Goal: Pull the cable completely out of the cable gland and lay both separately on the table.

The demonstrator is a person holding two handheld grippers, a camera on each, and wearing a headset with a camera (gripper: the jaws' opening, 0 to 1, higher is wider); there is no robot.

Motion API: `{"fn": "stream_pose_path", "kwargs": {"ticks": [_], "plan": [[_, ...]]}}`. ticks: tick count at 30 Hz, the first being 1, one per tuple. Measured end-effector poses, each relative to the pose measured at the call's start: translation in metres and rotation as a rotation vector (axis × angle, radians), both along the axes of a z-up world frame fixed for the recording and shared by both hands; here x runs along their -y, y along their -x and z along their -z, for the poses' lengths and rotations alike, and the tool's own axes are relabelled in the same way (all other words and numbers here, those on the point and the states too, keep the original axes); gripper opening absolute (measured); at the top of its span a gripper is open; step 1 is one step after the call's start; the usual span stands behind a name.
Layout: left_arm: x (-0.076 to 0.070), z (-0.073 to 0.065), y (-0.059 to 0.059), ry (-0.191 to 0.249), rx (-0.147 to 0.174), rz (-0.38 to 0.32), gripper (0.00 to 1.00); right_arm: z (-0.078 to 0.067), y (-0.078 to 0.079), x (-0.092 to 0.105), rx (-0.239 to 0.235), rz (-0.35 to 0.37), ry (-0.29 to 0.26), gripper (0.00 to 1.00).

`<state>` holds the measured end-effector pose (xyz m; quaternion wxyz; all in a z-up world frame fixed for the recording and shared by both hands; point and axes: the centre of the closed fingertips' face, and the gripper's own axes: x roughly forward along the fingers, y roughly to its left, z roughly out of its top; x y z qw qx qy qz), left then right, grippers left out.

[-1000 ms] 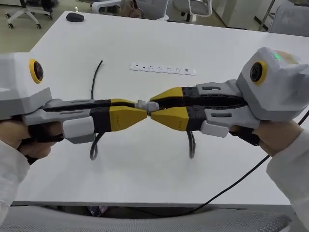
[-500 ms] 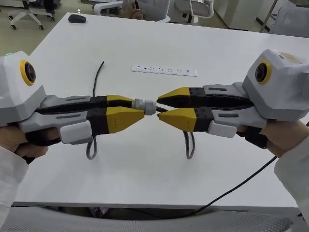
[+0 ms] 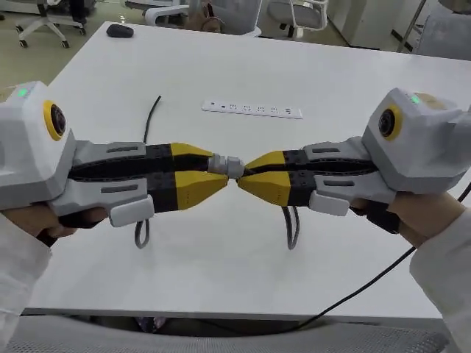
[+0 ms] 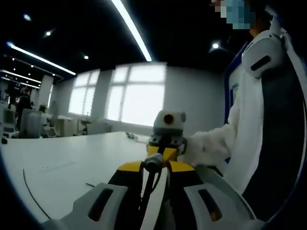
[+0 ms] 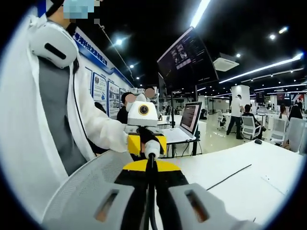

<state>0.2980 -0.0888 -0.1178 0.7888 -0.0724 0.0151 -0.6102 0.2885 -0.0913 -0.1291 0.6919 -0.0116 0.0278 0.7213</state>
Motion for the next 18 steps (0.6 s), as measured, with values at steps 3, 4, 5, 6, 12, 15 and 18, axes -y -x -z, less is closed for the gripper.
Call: {"fn": "stream_pose_path", "kwargs": {"ticks": [3,4,5,6,12,15,18], "plan": [[0.007,0.002,0.001,-0.003,0.003,0.019,0.31,0.001,0.004,-0.001,0.005,-0.012,-0.002,0.02],[0.010,0.005,0.002,-0.017,0.002,0.033,0.28,0.001,0.005,-0.001,0.004,-0.015,-0.001,0.02],[0.012,0.007,0.003,-0.022,-0.007,0.042,0.23,0.002,0.006,-0.002,0.005,-0.017,-0.001,0.02],[0.014,0.009,0.003,-0.021,-0.019,0.050,0.19,0.002,0.006,-0.002,0.003,-0.019,-0.001,0.02],[0.016,0.014,0.005,-0.009,-0.053,0.067,0.17,0.008,0.006,-0.001,-0.013,-0.013,0.017,0.03],[0.015,0.020,0.004,-0.023,-0.093,0.063,0.17,0.013,0.006,-0.002,-0.011,-0.011,0.038,0.03],[0.014,0.027,0.003,-0.039,-0.137,0.065,0.17,0.022,0.006,-0.002,0.023,-0.026,0.072,0.03]]}}
